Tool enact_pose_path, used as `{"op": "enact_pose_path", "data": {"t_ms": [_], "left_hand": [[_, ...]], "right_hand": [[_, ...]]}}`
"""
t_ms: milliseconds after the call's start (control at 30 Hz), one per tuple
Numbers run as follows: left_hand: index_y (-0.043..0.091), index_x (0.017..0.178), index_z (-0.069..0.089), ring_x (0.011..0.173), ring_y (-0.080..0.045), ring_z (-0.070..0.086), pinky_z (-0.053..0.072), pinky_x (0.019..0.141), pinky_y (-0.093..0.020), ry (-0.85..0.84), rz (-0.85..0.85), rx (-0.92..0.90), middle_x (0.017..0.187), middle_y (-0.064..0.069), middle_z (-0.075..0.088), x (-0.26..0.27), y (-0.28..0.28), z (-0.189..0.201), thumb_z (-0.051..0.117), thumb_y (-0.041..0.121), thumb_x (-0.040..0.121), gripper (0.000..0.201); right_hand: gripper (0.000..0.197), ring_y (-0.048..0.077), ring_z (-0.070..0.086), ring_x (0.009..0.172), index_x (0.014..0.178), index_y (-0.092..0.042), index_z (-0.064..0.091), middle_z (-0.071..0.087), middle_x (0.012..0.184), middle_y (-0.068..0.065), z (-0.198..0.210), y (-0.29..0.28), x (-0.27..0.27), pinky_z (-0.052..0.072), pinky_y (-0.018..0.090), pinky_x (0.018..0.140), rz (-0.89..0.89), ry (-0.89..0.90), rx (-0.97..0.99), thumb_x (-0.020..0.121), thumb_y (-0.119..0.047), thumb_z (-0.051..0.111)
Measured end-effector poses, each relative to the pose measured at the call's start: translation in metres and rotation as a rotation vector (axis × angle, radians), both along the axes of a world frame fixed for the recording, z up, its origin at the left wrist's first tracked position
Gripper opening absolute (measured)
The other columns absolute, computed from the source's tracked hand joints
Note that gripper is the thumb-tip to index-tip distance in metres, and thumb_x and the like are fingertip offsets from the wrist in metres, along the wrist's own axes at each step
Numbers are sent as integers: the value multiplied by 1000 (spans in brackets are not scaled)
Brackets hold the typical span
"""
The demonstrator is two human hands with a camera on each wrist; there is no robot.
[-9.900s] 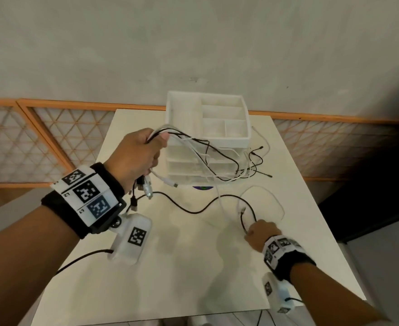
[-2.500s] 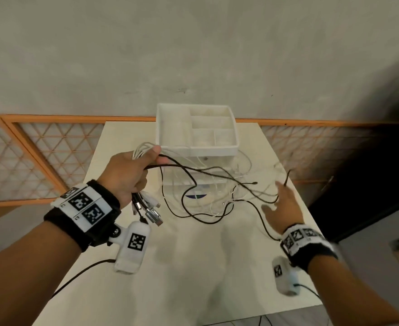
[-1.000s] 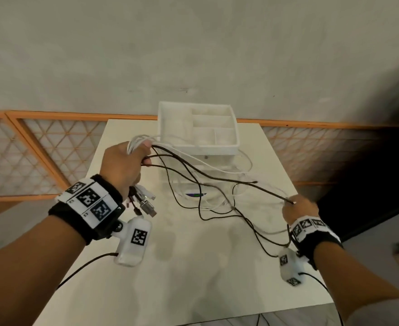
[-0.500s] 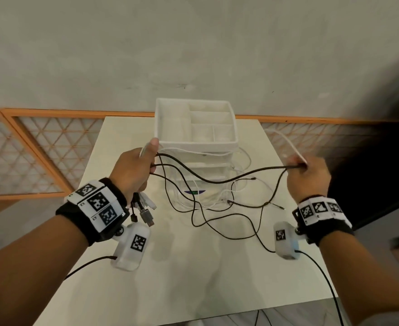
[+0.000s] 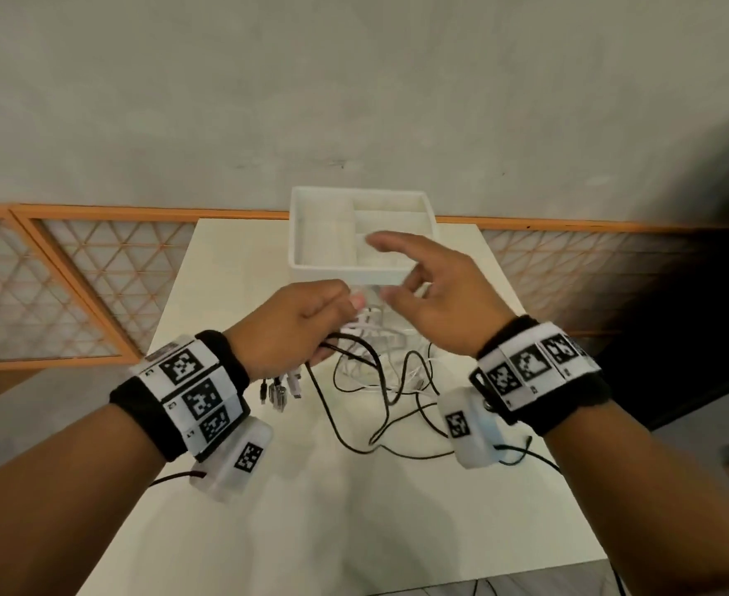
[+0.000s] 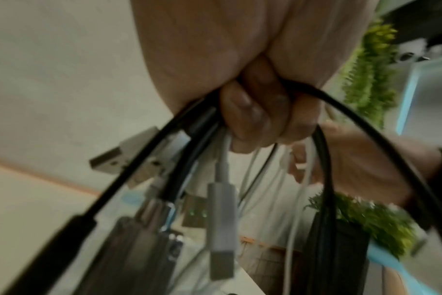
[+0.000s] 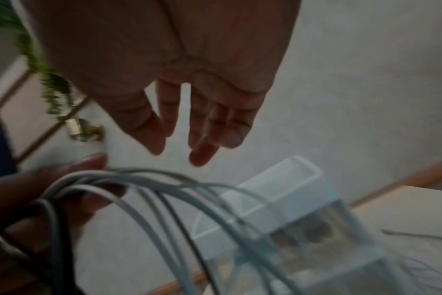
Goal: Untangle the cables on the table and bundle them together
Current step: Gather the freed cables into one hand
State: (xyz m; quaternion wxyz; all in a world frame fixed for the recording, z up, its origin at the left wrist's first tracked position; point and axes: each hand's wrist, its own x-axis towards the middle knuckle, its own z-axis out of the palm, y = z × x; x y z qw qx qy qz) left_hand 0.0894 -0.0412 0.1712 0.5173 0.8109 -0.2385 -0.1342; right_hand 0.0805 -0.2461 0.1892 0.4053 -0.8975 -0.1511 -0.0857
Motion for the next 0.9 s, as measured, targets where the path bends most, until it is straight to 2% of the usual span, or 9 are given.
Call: {"op": "enact_pose_path", "data": {"t_ms": [67, 133, 233, 367, 500, 600, 733, 833, 900], "left_hand": [[16, 77, 55, 39, -9, 40, 37, 46, -20, -93, -59, 49, 44, 4, 46, -2, 0, 2, 52, 27, 101, 27], [15, 80, 60, 39, -8, 42, 39, 48, -21, -146, -53, 53, 44, 5, 49, -1, 5, 3, 58, 25, 99, 22], [18, 81, 64, 42, -10, 44, 41, 53, -26, -164, -34, 58, 45, 2, 54, 2, 15, 3, 63, 31, 95, 19], [24, 81, 65, 49, -13, 49, 42, 59, -28, -141, -49, 58, 49, -2, 60, 3, 18, 4, 65, 41, 90, 19], [29, 85, 68, 45, -12, 46, 41, 52, -24, -114, -75, 77, 48, -2, 58, 6, 17, 2, 68, 39, 89, 11], [28, 85, 70, 45, -19, 45, 41, 51, -28, -77, -106, 126, 47, -1, 57, 7, 15, -1, 67, 42, 89, 15], [24, 79, 72, 47, -19, 46, 45, 51, -34, -49, -135, 186, 45, 1, 56, 8, 12, -2, 68, 43, 88, 21], [18, 71, 72, 45, -14, 44, 42, 49, -29, -68, -105, 147, 43, 1, 54, 7, 7, -4, 70, 36, 89, 25], [14, 66, 70, 43, -14, 41, 38, 50, -25, -55, -58, 88, 42, 1, 52, 6, 4, -6, 71, 32, 90, 29]], "right_hand": [[35, 17, 55, 58, 115, -29, 69, 69, 105, -10, 9, 16, 4, 50, 20, 56, 112, 73, -8, 87, -8, 67], [21, 4, 46, 51, 100, -18, 74, 67, 82, -7, 8, 16, 8, 41, 16, 54, 172, 172, -3, 84, -6, 70], [9, -2, 48, 53, 86, -16, 75, 63, 69, -14, -5, 7, 7, 39, 15, 60, 221, 347, -35, 83, -8, 74], [11, 22, 50, 63, 86, -13, 73, 61, 70, -14, -20, 3, 1, 43, 31, 66, 204, 429, 92, 81, -3, 73], [12, 20, 56, 68, 88, -8, 72, 64, 74, 1, -23, 0, 0, 47, 27, 68, 170, 403, 180, 82, 2, 70], [12, 17, 47, 62, 84, -12, 73, 58, 66, -4, -26, -5, -2, 41, 26, 63, 146, 382, 166, 80, -1, 70], [11, 22, 39, 58, 82, -20, 73, 59, 73, 17, -27, -9, -5, 35, 30, 61, 142, 392, 134, 72, -17, 78], [11, 5, 35, 43, 87, -6, 71, 52, 49, -13, -27, -8, -9, 34, 19, 51, 133, 429, 95, 78, -1, 75], [13, 2, 39, 41, 84, -6, 67, 51, 49, -18, -27, -4, -8, 34, 13, 48, 124, 409, 69, 76, 3, 73]]}}
